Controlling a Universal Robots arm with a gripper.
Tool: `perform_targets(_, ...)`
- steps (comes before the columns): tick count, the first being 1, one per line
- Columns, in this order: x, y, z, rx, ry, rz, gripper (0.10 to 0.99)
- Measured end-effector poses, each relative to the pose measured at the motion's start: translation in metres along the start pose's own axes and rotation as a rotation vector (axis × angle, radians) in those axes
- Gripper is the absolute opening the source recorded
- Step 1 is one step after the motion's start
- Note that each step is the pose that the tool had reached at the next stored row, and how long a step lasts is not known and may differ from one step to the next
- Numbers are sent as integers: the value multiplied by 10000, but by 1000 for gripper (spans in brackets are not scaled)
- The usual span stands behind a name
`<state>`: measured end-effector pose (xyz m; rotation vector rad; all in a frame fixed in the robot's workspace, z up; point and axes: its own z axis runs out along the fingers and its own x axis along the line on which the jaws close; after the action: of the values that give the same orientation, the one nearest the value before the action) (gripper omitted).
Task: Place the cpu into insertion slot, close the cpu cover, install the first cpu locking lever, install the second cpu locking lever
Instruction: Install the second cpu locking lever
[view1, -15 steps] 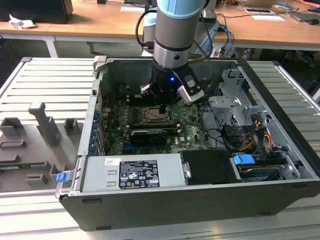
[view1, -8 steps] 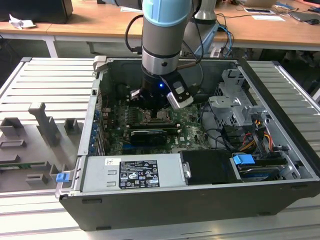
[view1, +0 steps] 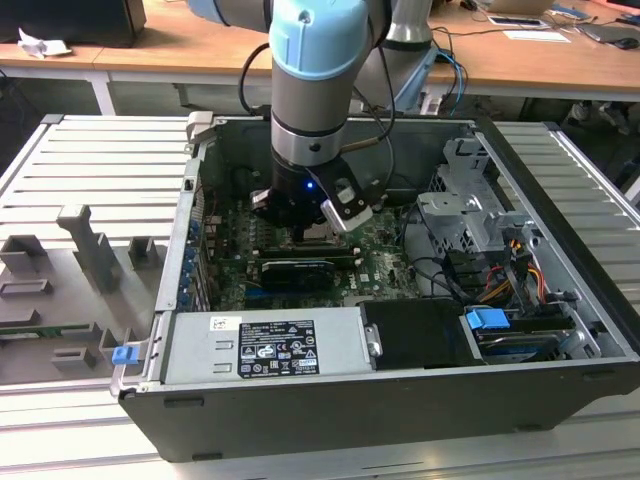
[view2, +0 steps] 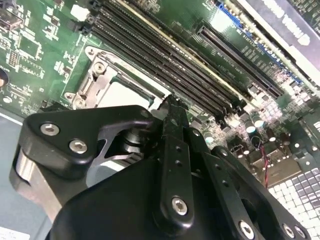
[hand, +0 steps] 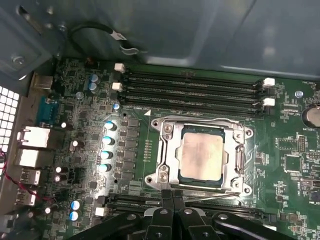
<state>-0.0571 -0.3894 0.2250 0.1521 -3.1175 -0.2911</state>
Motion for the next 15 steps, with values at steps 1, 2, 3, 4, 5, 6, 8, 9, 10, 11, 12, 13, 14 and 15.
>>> perform_targets(1,8,-9,1,-24,-1,-8,106)
perform_targets(2,22,-28,6,-74,-3,-22,106)
perform_targets(3,29,-42,9,-111,-5,-32,106)
perform_targets(4,44,-59,9,-220,-13,-48,106)
perform_targets(5,65,-67,13,-286,-16,-68,106)
perform_targets(6,75,-70,21,-308,-17,-77,106)
perform_targets(8,93,-77,50,-348,-16,-100,106)
perform_targets(9,99,-80,64,-368,-14,-115,106)
perform_targets(10,101,-84,85,-389,-13,-129,106)
perform_targets(11,102,-87,103,-405,-14,-135,106)
perform_targets(12,104,-94,120,-478,-19,-141,106)
perform_targets(13,106,-98,132,-542,-28,-143,106)
perform_targets(14,108,-101,140,-584,-31,-146,106)
perform_targets(15,117,-105,161,-634,-37,-151,106)
